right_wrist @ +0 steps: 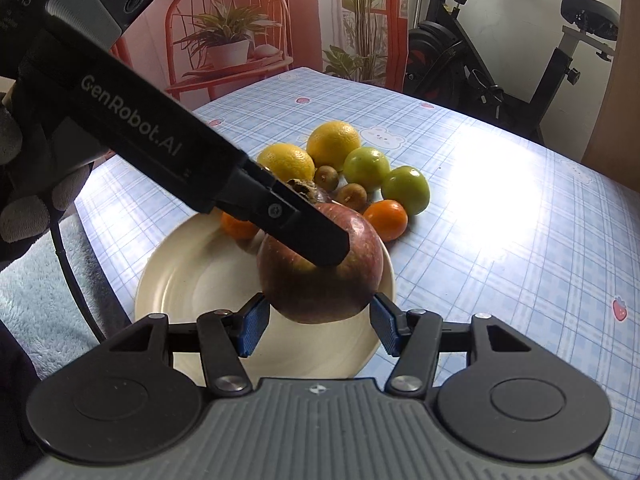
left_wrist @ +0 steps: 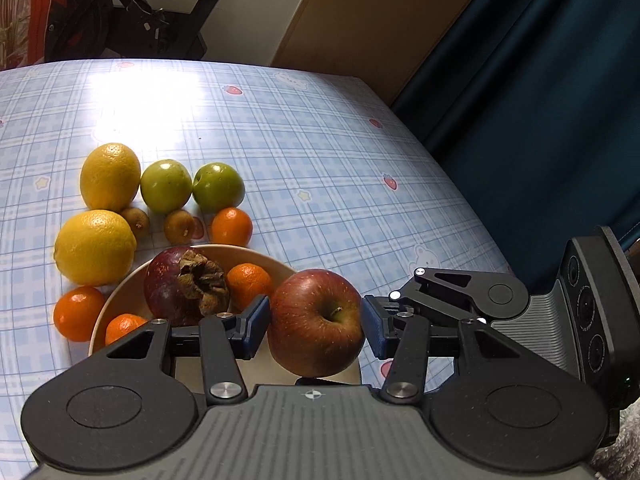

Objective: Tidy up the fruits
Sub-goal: 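Carry the red apple onto the white plate and open the left gripper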

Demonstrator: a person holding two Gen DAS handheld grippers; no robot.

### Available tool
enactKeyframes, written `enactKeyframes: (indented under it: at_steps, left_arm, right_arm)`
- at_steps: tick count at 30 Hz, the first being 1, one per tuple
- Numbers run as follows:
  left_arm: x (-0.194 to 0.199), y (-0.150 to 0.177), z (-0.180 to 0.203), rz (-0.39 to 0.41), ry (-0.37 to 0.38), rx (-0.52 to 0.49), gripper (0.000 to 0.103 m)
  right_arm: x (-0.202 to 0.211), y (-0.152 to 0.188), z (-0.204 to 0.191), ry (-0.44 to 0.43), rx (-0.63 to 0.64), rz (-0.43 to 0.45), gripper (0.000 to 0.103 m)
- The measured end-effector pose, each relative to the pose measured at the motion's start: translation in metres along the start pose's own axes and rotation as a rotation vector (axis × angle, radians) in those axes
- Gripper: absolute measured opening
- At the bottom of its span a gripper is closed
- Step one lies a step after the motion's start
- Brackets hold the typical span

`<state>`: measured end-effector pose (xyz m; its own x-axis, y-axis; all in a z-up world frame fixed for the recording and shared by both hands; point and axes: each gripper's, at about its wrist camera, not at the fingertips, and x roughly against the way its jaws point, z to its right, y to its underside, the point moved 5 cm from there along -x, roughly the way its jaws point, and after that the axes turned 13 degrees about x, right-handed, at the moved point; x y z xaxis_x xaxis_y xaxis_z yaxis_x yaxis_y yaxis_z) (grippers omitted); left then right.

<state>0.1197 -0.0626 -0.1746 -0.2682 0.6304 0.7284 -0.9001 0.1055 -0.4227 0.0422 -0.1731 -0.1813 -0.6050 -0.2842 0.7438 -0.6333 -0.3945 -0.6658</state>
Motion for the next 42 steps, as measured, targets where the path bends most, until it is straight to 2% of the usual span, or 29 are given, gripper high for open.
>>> enactKeyframes:
  at_steps: [3, 9, 17, 42]
  left_arm:
    - [0.001, 0.006, -0.014, -0.009, -0.015, 0.044, 0.053]
    - [-0.010, 0.007, -0.031, -0.021, -0.030, 0.087, 0.053]
    - [-0.014, -0.002, -0.029, -0.005, -0.037, 0.068, 0.051]
    - [0.005, -0.004, -0.028, 0.019, -0.031, 0.080, 0.052]
  right_arm:
    - [-0.013, 0.001, -0.009, -0.030, -0.004, -0.013, 0.058]
    - [-0.030, 0.007, -0.017, -0.032, 0.002, -0.035, 0.058]
    - [-0.040, 0.003, -0.010, 0.005, 0.013, -0.030, 0.058]
    - [-0.038, 0.005, -0.011, 0.020, 0.020, -0.045, 0.059]
